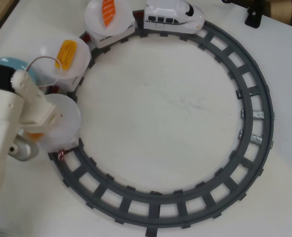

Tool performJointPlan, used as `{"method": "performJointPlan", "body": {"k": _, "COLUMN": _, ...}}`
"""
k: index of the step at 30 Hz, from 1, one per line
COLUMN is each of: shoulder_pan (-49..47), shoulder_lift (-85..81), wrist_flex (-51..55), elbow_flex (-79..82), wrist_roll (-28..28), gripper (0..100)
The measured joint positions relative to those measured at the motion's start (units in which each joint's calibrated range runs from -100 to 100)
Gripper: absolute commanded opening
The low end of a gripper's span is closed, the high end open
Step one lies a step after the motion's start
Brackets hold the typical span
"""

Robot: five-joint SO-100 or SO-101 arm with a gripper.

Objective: Pick up the sushi from the Shinkansen and put it on the blue dish

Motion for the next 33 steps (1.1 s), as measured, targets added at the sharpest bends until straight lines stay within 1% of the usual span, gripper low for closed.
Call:
{"method": "performJointPlan", "body": {"k": 4, "shoulder_pan": -1.1, "shoulder_lift": 0.0, "wrist_flex": 0.8, "elbow_flex": -4.3, "wrist_roll": -0.2, "gripper": 3}}
{"method": "performJointPlan", "body": {"k": 9, "shoulder_pan": -1.9, "shoulder_lift": 0.0, "wrist_flex": 0.8, "elbow_flex": -4.9, "wrist_roll": -1.0, "gripper": 3}}
{"method": "performJointPlan", "body": {"k": 20, "shoulder_pan": -15.9, "shoulder_lift": 1.0, "wrist_flex": 0.8, "elbow_flex": -7.9, "wrist_roll": -6.1, "gripper": 5}}
{"method": "performJointPlan", "body": {"k": 25, "shoulder_pan": -18.7, "shoulder_lift": 8.3, "wrist_flex": -0.3, "elbow_flex": -12.5, "wrist_roll": -7.9, "gripper": 5}}
{"method": "performJointPlan", "body": {"k": 33, "shoulder_pan": -23.0, "shoulder_lift": 22.6, "wrist_flex": 0.3, "elbow_flex": -30.6, "wrist_roll": -10.1, "gripper": 5}}
